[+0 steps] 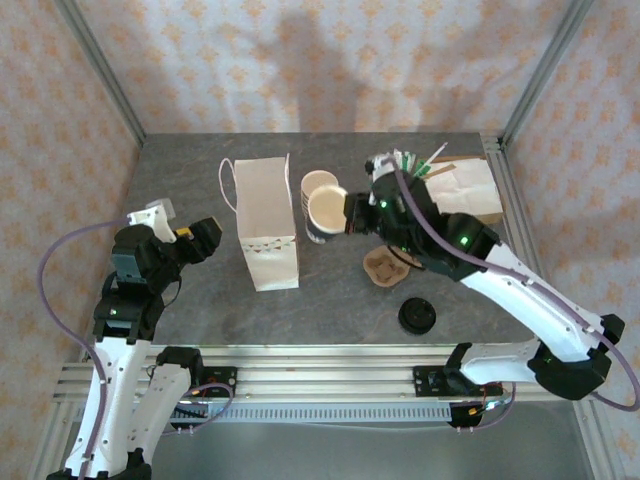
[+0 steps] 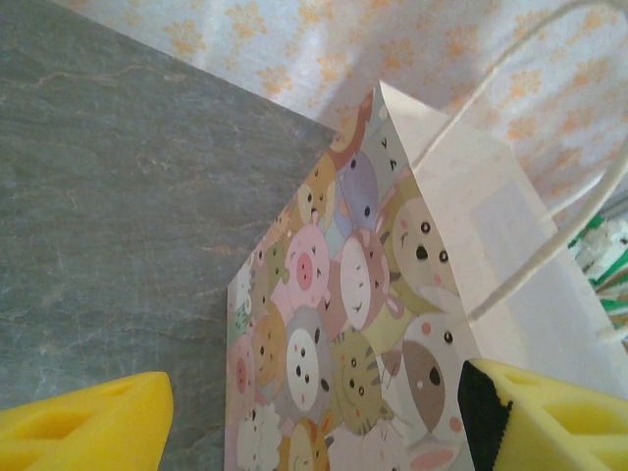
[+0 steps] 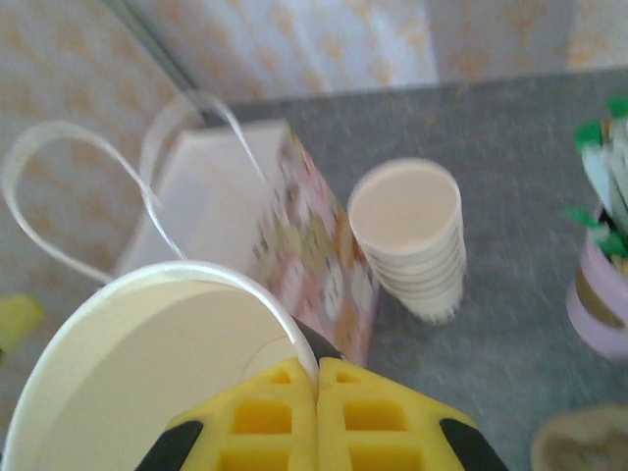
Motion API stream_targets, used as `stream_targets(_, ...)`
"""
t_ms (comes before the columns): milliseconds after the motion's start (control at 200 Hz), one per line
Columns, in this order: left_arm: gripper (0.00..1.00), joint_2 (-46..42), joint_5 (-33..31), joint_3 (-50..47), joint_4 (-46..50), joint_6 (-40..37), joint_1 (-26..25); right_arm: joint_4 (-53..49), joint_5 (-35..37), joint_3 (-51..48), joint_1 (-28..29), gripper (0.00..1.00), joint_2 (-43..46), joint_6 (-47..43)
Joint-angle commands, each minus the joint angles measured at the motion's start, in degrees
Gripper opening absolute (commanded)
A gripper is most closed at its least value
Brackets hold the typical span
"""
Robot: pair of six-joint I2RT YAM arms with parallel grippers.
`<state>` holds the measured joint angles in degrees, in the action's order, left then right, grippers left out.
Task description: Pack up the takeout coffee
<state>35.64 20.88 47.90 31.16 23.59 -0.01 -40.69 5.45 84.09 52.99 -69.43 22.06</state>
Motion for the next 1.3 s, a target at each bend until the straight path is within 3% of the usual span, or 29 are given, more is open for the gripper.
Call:
stream_targets(0, 0.78, -1.19, 4.78, 3.76, 6.33, -4.31, -0.25, -3.42, 1.56, -8.09, 0.72, 0.0, 3.51, 3.36)
stream_targets(185, 0.79, -5.19, 14.36, 4.36, 10.93, -0.2, -0.25, 2.24, -1.6, -24.29, 0.86, 0.0, 8.16, 6.48)
stream_targets(420, 0.77, -8.38, 19.04, 3.08, 15.92, 0.31, -0.4, 10.01, -4.38, -34.72, 1.88, 0.0, 7.29, 7.89)
stream_targets(721, 0.77, -10.05, 15.53, -1.56, 13.98, 0.83, -0.43, 18.47, -0.21, -41.76, 2.28, 0.0, 7.27, 8.14)
stream_targets(1021, 0.77, -10.34, 12.6, -3.69, 10.62, 2.99, -0.43, 19.29, 1.65, -43.24, 2.29, 0.11, 5.03, 9.31)
stream_targets(1291, 0.77, -10.0, 11.65, -5.14, 9.38, 3.62, -0.36, 20.18, 2.04, -44.41, 2.29, 0.11, 3.39, 9.48)
